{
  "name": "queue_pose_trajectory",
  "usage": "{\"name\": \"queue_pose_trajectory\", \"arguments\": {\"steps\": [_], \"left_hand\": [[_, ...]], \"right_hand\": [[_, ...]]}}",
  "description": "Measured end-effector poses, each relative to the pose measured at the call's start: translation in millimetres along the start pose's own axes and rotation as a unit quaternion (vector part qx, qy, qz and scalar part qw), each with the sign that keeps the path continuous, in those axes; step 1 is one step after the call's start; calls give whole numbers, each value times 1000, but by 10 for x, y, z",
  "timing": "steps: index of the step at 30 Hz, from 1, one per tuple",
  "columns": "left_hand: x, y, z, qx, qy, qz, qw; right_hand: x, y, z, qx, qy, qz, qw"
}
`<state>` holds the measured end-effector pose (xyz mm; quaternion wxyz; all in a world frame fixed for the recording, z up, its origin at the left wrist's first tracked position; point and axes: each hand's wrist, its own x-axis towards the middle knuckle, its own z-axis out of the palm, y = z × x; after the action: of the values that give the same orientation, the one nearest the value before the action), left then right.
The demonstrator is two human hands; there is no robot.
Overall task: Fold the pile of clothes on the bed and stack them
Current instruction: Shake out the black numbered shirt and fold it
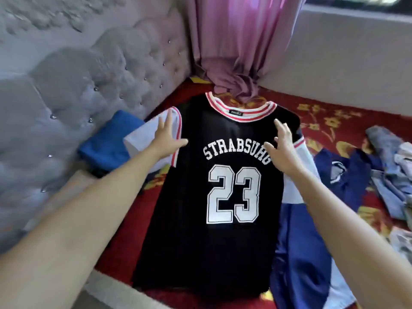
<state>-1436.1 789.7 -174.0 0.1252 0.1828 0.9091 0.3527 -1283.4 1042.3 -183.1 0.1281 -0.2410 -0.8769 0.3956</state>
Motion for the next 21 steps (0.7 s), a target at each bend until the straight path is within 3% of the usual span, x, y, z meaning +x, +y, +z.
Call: {"name": "queue_pose_trajectory", "arguments": {"steps": [2, 5, 8, 12, 16, 21], "left_hand": [[-301, -528, 562, 49, -64, -96, 992], [-874, -1241, 1167, 95, -151, -250, 952], [-1296, -1747, 1544, 152, -223, -311, 912], [-1505, -2096, 1875, 185, -264, -304, 896], [-1590, -2282, 2153, 226, -301, -286, 881], [-1725, -2512, 2285, 364, -333, -208, 845]], "right_hand": [[-296, 502, 407, 8, -57, 61, 996], [-945, 1240, 950, -11, -125, 229, 965], [-1524, 1768, 1250, -36, -127, 366, 921], [-1937, 2158, 1365, -95, -101, 440, 887], [-2216, 2420, 1512, -65, -83, 464, 880], [-2549, 2508, 1769, -92, -61, 486, 867]]}}
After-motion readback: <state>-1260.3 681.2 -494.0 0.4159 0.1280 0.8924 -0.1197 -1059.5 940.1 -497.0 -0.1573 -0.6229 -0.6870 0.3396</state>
